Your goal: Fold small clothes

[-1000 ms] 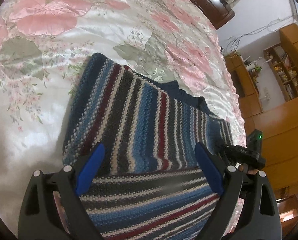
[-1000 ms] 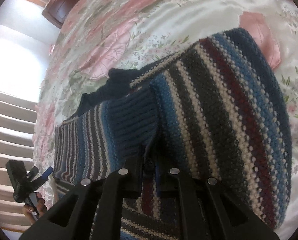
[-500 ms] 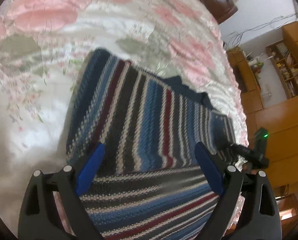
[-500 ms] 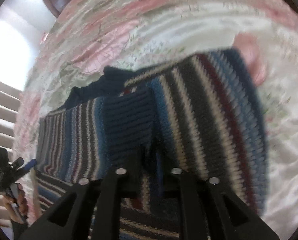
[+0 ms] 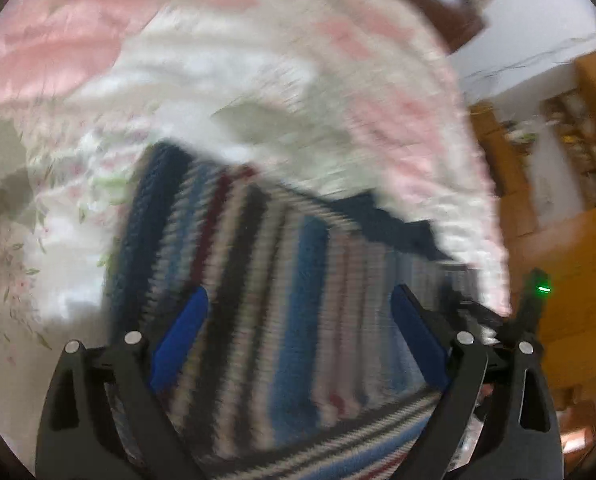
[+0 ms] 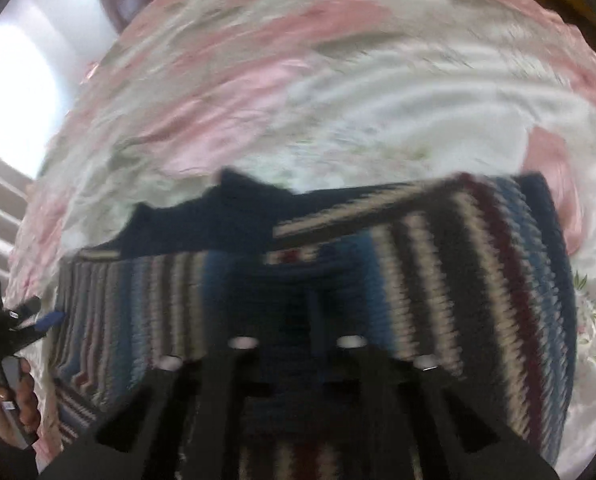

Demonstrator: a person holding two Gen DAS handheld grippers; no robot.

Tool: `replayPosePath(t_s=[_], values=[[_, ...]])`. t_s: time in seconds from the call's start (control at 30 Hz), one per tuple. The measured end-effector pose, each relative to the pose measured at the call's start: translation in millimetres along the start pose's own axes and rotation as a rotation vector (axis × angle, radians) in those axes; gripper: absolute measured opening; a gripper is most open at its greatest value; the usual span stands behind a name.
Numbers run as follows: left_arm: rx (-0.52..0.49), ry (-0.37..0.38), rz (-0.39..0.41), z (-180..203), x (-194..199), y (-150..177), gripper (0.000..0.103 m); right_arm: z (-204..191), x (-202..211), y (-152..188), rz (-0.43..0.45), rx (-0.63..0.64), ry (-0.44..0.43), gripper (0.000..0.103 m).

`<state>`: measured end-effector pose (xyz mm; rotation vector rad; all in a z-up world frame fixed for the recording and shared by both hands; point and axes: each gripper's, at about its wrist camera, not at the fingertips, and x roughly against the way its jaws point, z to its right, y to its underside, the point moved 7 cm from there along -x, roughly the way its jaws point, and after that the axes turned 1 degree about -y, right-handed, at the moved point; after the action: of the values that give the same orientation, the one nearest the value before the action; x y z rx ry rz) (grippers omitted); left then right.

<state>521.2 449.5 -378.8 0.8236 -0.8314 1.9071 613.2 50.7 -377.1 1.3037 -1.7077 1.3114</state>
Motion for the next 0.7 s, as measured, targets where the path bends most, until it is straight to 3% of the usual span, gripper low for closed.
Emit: replayPosePath(t_s=[0.07,0.13,0.2,0.27,0.4,0.47,0.53,0.67,0.7], values=[[-0.028,-0.046,-0.045,-3.5,-7.4,2.5,0.088,10.6,11.7,3.8,0.018,-0.028,-0.019,0.0],[-0.092,-0.06,-0.002,5.3,9.7,5.4,0.088,10.3,31.4,9.9,0.051,-0.017,-0.025,0.014],[-0.166,-0.025,0.06,18.9,34.0,15.0,0.09,2.5,50.4,23.2,0.063,0.001,-0.081,0.014],[-0.212,-0.019,0.068,24.5,47.0,33.7,0.091,-0.5,54.4,36.4,0.049,0.019,-0.091,0.014],[-0.155,-0.058,-0.045,-0.5,24.5,52.5,0.09,24.6,38.8,54.6,-0.012,-0.046,-0.075,0.0],[-0.107,-0.024,-0.064,-12.2,17.5,54.6,0.089,33.8,47.0,54.7,-0.001,-0.098,-0.078,0.0],[-0.079,-0.003,-0.041,-13.4,27.1,53.4,0.088,37.2,65.3,62.2,0.026,-0.118,-0.076,0.015],[-0.045,0.053,0.03,-4.4,70.0,75.4,0.09,38.0,119.4,98.8,0.076,-0.096,-0.085,0.027],[-0.06,0.056,0.05,0.5,86.6,91.6,0.091,35.4,131.1,111.2,0.078,-0.075,-0.066,0.041]])
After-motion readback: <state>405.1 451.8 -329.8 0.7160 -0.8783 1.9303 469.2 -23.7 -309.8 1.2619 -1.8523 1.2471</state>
